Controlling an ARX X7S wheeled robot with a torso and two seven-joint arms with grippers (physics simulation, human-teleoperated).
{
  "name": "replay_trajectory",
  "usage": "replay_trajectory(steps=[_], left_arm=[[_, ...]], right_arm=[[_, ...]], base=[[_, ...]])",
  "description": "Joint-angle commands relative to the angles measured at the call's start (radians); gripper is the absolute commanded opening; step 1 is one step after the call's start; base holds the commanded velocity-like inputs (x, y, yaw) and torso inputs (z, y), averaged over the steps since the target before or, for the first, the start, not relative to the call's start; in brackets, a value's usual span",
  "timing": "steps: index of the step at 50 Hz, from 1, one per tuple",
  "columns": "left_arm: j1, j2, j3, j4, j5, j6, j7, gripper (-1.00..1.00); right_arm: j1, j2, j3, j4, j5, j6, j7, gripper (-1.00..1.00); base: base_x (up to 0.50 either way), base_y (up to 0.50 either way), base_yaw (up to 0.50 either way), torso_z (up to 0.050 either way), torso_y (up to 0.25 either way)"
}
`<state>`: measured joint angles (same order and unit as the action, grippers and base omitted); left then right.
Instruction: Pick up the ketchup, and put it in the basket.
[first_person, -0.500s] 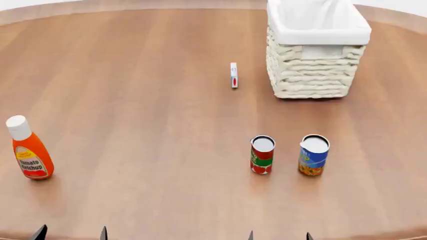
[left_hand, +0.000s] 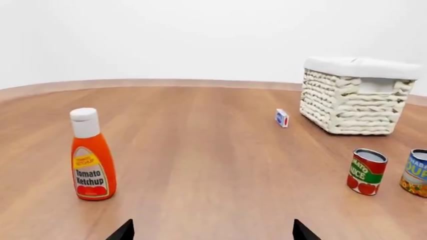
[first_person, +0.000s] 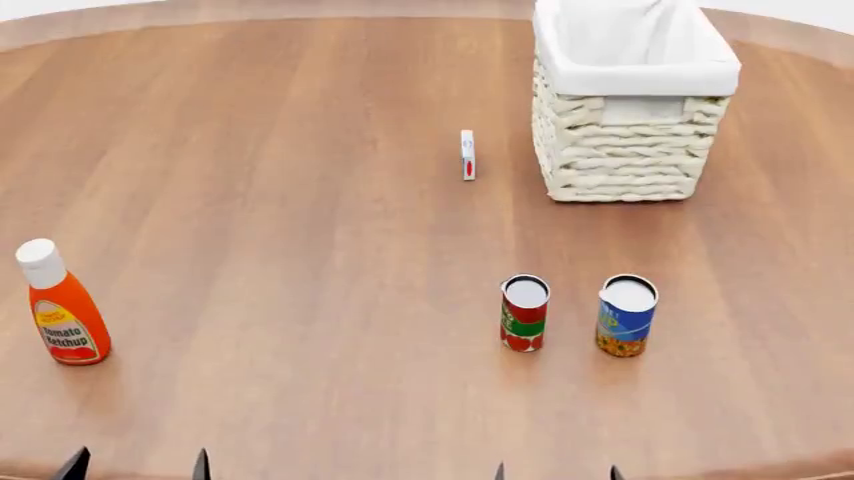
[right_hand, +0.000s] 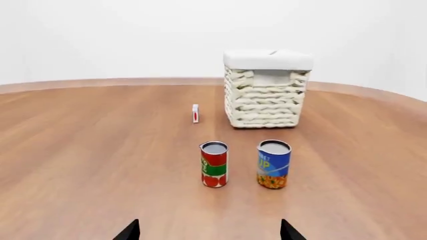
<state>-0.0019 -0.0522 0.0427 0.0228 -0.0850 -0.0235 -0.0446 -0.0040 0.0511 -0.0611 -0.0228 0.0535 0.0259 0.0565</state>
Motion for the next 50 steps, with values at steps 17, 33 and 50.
replay_trajectory(steps=[17,33,50], left_arm=[[0.049,-0.072,0.013,0.224,-0.001,-0.022,-0.076,1.00],[0.088,-0.095,0.014,0.404,-0.012,-0.112,-0.116,1.00],[0.090,-0.109,0.019,0.416,-0.030,-0.109,-0.131,1.00]], right_arm=[[-0.026,0.052,-0.052,-0.371,0.009,0.241,0.085,1.00],[-0.025,0.062,-0.085,-0.549,-0.025,0.352,0.149,1.00],[-0.021,0.074,-0.092,-0.552,-0.008,0.348,0.180,1.00]], base=[[0.00,0.00,0.00,0.000,0.000],[0.00,0.00,0.00,0.000,0.000],[0.00,0.00,0.00,0.000,0.000]])
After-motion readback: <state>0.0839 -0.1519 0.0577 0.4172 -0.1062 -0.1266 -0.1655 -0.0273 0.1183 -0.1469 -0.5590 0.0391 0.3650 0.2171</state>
